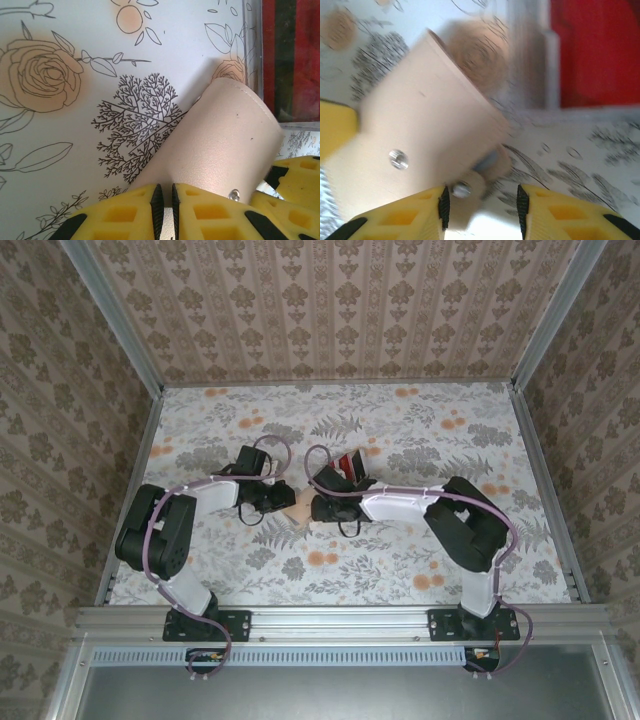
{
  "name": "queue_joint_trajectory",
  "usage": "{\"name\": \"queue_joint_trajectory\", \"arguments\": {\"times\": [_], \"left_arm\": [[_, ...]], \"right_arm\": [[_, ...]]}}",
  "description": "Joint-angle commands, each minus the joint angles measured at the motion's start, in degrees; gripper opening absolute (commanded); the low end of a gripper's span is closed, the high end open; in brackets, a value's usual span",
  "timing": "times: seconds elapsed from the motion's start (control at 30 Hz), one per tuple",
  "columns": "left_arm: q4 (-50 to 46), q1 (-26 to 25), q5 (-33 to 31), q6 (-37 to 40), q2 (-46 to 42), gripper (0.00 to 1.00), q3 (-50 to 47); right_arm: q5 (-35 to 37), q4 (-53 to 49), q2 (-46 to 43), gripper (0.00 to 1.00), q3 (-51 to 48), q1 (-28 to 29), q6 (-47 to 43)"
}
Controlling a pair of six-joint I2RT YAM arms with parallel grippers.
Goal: Put the credit cards into the card holder
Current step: Slide the button at the card holder.
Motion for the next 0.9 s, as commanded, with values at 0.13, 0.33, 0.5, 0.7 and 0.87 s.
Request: {"name": "queue_joint_trajectory", "arguments": {"times": [0.13, 0.33, 0.5, 0.7, 0.87], "left_arm": [[-4.86, -1.16, -1.74, -0.91, 5.32, 0.18, -3.28], [-4.36, -1.16, -1.56, -1.1, 5.59, 0.18, -3.28], [-4.58, -1.16, -1.56, -1.04, 5.2, 0.18, -3.3], [-4.5, -1.14, -1.65, -0.84, 5.47, 0.18, -3.41], [-4.12, -1.16, -1.47, -0.92, 5.51, 0.18, -3.53]], "right_arm": [[1.05, -4.21, -5.25, 0.46, -4.48, 0.07, -1.03], [0.35, -1.95, -4.01, 0.49, -0.66, 2.14, -1.38], [0.03, -4.03, 1.66, 0.51, 5.12, 3.01, -3.26], [1.95, -7.71, 4.44, 0.52, 7.84, 3.32, -3.42], [8.12, -13.39, 5.82, 0.49, 8.12, 3.31, -3.95]]}}
